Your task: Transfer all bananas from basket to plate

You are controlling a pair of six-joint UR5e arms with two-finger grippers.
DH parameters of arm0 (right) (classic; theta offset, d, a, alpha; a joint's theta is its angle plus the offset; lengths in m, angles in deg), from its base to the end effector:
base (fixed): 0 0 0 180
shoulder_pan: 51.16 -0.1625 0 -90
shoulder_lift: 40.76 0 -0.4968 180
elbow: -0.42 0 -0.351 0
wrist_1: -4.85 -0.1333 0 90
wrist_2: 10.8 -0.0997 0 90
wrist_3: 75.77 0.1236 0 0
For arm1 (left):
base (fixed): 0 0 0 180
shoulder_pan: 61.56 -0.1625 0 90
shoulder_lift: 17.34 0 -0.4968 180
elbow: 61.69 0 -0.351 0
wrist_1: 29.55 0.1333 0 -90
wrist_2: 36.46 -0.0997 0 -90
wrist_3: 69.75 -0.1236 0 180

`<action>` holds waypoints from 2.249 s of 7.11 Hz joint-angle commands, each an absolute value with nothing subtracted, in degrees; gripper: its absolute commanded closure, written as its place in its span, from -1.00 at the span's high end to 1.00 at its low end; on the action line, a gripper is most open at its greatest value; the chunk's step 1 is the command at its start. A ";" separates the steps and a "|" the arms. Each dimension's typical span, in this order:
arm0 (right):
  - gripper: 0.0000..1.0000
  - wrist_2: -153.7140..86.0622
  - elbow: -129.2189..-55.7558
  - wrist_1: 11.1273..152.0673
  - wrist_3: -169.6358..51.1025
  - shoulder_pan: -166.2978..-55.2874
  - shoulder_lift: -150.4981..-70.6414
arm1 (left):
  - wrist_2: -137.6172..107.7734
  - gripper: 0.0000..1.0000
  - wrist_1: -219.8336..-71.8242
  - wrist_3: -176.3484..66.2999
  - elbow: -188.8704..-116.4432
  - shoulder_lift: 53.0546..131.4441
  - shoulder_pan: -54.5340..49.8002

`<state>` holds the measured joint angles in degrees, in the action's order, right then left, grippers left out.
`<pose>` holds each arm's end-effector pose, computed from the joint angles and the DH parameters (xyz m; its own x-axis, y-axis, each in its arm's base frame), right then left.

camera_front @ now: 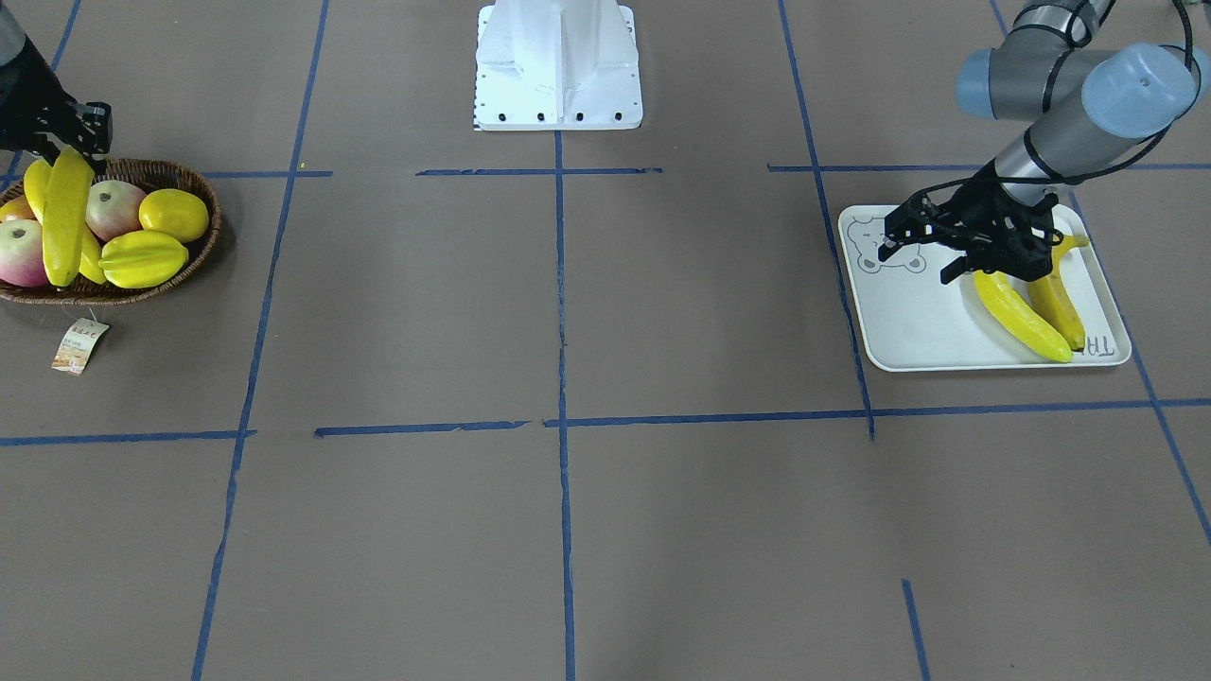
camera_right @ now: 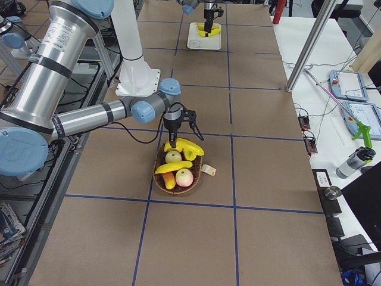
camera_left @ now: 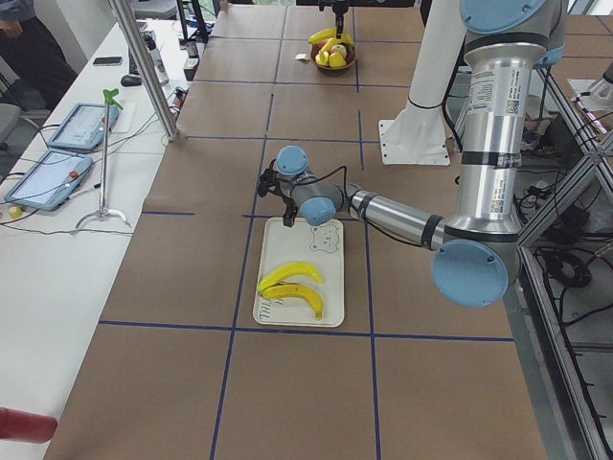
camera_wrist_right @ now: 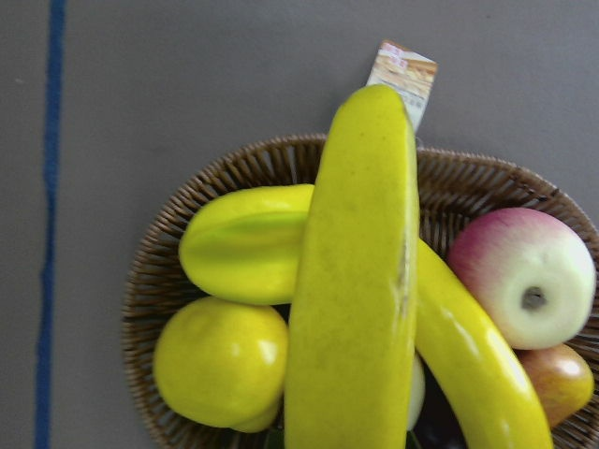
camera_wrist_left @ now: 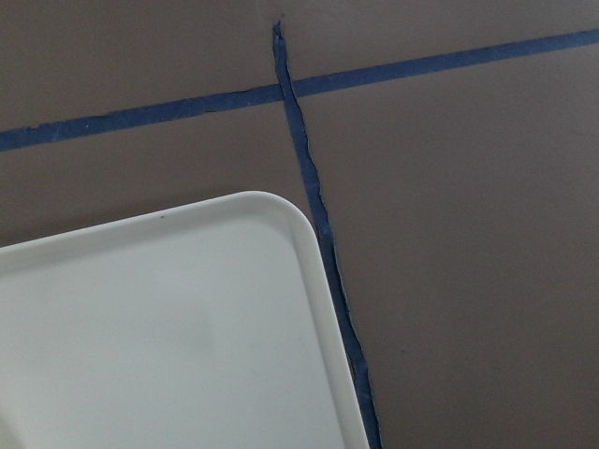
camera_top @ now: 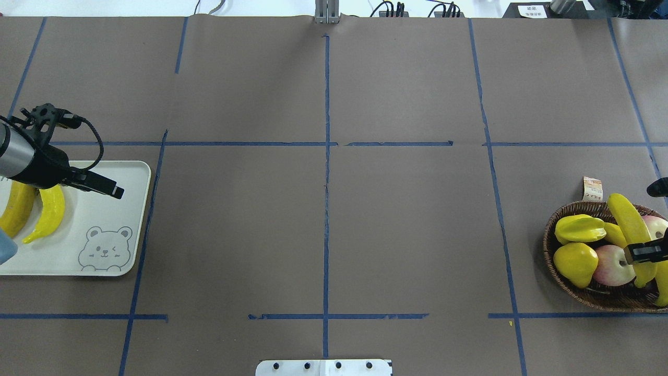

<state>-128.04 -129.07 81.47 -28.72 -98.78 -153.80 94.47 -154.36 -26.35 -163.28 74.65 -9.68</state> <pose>-0.1343 -0.2610 0.5660 0.7709 -0.0539 0.6346 0.0300 0.9984 0.0483 0.2641 -0.4213 0.5641 0.4938 0.2599 -0.8298 -0.0972 0.9648 0.2443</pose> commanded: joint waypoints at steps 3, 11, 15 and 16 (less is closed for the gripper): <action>-0.90 -130.51 -122.46 80.88 -8.60 -96.54 -131.95 | 94.42 0.99 -154.35 -17.32 -162.77 80.54 -13.90; -0.90 -107.10 -108.41 45.62 21.59 -76.33 -115.47 | 94.33 0.99 -154.97 16.18 -162.15 102.79 -22.54; -0.90 -99.23 -107.42 40.36 23.55 -70.77 -114.07 | 82.85 0.99 -154.88 26.99 -159.43 109.02 -27.00; -0.89 -98.18 -107.42 40.62 23.55 -69.80 -113.02 | 81.42 0.99 -154.88 28.40 -157.51 111.30 -27.80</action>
